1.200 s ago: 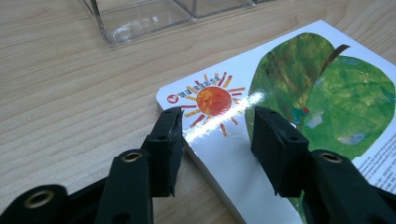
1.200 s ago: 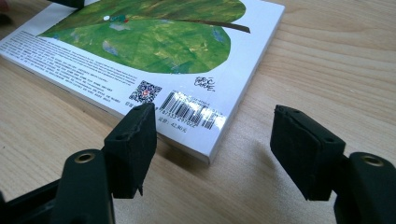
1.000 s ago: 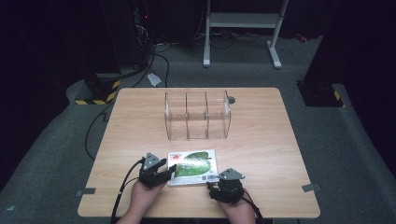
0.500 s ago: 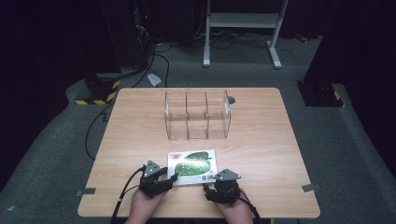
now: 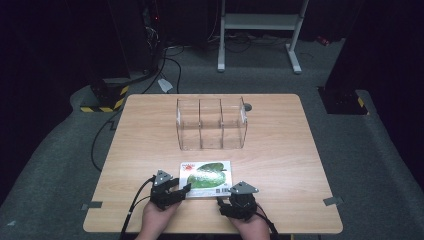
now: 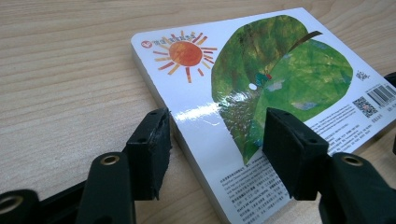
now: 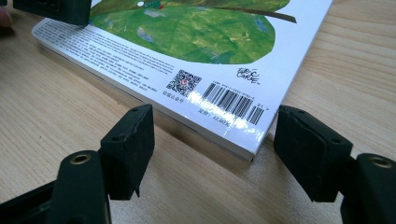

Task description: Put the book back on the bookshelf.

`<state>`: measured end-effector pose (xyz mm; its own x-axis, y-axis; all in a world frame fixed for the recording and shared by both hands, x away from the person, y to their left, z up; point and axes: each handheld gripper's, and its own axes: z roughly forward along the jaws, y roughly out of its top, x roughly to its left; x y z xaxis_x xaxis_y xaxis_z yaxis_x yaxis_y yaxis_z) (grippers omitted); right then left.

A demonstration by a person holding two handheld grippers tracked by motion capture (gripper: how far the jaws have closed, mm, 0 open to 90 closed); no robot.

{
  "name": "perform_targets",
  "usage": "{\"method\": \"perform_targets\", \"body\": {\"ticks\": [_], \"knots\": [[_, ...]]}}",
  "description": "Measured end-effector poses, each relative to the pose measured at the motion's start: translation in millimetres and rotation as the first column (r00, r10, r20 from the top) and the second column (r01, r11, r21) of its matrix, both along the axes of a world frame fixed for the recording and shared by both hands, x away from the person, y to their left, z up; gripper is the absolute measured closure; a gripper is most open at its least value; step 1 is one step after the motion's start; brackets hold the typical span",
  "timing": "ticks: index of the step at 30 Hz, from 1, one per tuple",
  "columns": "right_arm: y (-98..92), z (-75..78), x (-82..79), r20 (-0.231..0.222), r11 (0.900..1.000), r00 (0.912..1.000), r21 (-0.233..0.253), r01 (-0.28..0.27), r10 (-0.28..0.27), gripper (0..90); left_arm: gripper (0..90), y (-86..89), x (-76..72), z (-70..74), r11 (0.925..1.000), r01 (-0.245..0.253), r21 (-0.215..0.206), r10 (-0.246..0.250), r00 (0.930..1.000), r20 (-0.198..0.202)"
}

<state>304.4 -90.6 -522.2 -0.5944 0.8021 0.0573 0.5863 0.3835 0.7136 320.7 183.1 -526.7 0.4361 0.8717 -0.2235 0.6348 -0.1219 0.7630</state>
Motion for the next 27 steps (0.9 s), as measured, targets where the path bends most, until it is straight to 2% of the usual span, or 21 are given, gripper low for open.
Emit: {"method": "perform_targets", "body": {"ticks": [4, 7, 13, 14, 15, 21, 27], "knots": [[0.4, 0.1, 2.1, 0.004, 1.000, 1.0000, -0.002, 0.006, -0.006, 29.4, 42.4, -1.0, 0.3, -0.1, 1.0000, 0.006, 0.006, -0.006, 1.0000, -0.001], [0.6, 0.6, 4.5, 0.014, 1.000, 0.9999, -0.002, 0.010, -0.010, 29.2, 40.8, -0.8, 1.1, 0.0, 0.9999, -0.011, 0.008, 0.011, 0.9999, -0.006], [1.5, 0.1, 6.5, 0.000, 1.000, 1.0000, 0.011, 0.003, -0.003, 26.7, 43.0, -0.9, 1.0, 0.2, 1.0000, -0.005, 0.002, 0.005, 0.9999, -0.009], [1.5, 0.1, 6.5, 0.000, 1.000, 1.0000, 0.011, 0.003, -0.003, 26.7, 43.0, -0.5, 0.8, 0.3, 1.0000, -0.005, -0.005, 0.005, 0.9999, -0.013], [1.6, 0.4, 6.1, -0.003, 1.000, 1.0000, 0.015, 0.005, -0.005, 26.3, 43.5, 0.5, 0.4, 1.2, 0.9994, -0.018, -0.031, 0.018, 0.9998, -0.011], [4.0, 0.5, 3.7, -0.004, 1.000, 1.0000, 0.011, 0.009, -0.009, 24.9, 46.9, 3.7, -2.2, 6.0, 0.9970, -0.030, -0.072, 0.032, 0.9993, 0.019], [4.7, 1.1, 1.5, -0.002, 1.000, 1.0000, 0.015, 0.008, -0.008, 23.0, 48.3, 5.3, -5.2, 11.9, 0.9959, -0.021, -0.088, 0.027, 0.9976, 0.064]]}}
